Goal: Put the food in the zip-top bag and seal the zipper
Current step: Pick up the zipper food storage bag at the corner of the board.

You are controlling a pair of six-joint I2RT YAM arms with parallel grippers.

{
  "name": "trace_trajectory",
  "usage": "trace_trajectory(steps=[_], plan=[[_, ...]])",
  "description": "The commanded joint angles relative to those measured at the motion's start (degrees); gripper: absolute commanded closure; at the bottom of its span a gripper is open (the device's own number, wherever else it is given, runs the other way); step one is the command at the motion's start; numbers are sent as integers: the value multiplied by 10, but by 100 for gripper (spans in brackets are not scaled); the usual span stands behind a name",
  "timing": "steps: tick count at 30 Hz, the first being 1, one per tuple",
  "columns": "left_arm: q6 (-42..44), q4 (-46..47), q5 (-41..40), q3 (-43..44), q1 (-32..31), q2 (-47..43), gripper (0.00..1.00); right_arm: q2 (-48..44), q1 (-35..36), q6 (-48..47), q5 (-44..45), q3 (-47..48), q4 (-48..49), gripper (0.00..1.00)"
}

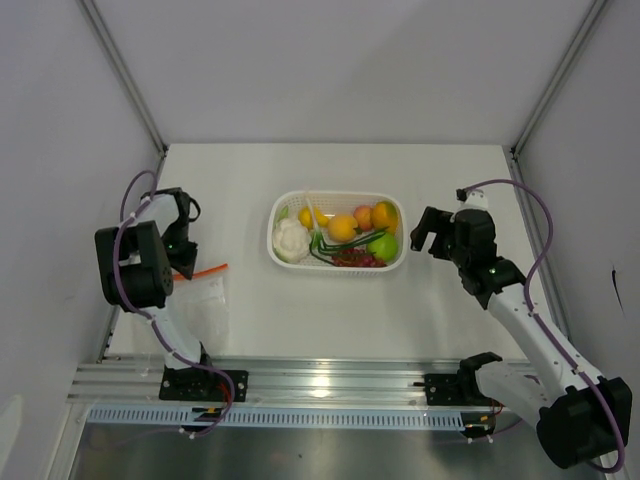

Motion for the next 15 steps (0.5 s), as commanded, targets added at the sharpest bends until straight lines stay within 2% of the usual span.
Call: trace_trajectory(steps=[1, 6, 9, 10, 15], plan=[[31, 16, -3, -3, -11, -57, 99, -10, 15, -6, 8, 23, -8, 1], [101, 23, -18, 27, -56, -138, 99, 7, 54, -9, -27, 50, -17, 1], [175, 36, -2, 41, -102, -187, 100, 37, 107, -1, -23, 97, -28, 2], [201, 45, -2, 40, -135, -201, 100, 47, 124, 4, -20, 124, -31, 3], [303, 112, -13, -30, -242, -321, 99, 117, 237, 20, -4, 194, -32, 3]])
